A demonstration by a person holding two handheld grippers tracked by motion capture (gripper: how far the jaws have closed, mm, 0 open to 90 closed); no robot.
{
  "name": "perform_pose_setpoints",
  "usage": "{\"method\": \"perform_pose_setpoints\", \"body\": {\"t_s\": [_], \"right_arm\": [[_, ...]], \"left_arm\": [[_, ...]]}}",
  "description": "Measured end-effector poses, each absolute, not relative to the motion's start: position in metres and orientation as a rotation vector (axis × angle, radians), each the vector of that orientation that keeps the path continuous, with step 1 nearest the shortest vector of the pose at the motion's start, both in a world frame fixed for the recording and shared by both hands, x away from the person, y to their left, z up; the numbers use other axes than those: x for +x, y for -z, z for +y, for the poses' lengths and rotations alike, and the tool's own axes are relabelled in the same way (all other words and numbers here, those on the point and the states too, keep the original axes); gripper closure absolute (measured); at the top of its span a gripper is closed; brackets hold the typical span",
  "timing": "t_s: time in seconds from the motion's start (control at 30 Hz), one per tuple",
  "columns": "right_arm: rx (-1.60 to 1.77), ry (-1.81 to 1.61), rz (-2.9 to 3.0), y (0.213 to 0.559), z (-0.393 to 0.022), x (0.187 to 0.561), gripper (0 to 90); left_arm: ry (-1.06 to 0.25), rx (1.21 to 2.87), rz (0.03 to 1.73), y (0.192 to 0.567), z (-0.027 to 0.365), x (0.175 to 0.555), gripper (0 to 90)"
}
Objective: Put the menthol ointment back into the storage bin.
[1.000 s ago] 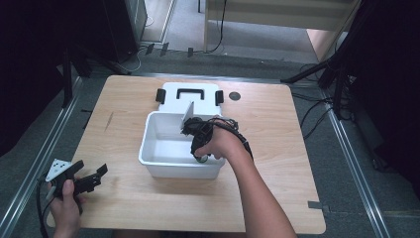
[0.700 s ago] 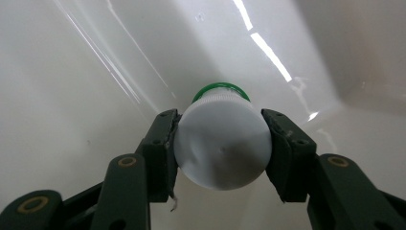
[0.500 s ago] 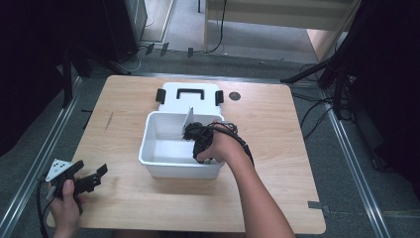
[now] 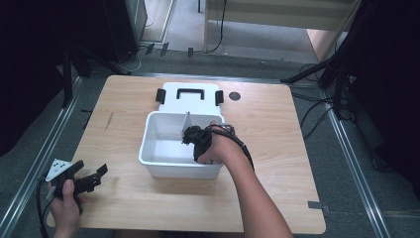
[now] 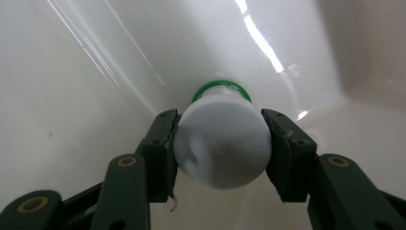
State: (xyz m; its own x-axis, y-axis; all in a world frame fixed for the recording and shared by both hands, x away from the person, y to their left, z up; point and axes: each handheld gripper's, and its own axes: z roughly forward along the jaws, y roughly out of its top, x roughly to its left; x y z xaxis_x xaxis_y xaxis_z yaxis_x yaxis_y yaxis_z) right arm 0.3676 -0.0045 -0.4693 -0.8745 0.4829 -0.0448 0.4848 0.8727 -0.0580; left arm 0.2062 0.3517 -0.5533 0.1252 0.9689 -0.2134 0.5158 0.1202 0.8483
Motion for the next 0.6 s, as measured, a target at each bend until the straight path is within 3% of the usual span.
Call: {"method": "perform_pose_setpoints", "body": {"t_s": [0.6], "right_arm": [[0.779, 0.103, 3.01, 0.4695, -0.0046, 0.3674, 50.9]], "left_arm": [[-0.645, 1.518, 1.515, 0.5533, 0.3519, 0.2063, 7.4]]}}
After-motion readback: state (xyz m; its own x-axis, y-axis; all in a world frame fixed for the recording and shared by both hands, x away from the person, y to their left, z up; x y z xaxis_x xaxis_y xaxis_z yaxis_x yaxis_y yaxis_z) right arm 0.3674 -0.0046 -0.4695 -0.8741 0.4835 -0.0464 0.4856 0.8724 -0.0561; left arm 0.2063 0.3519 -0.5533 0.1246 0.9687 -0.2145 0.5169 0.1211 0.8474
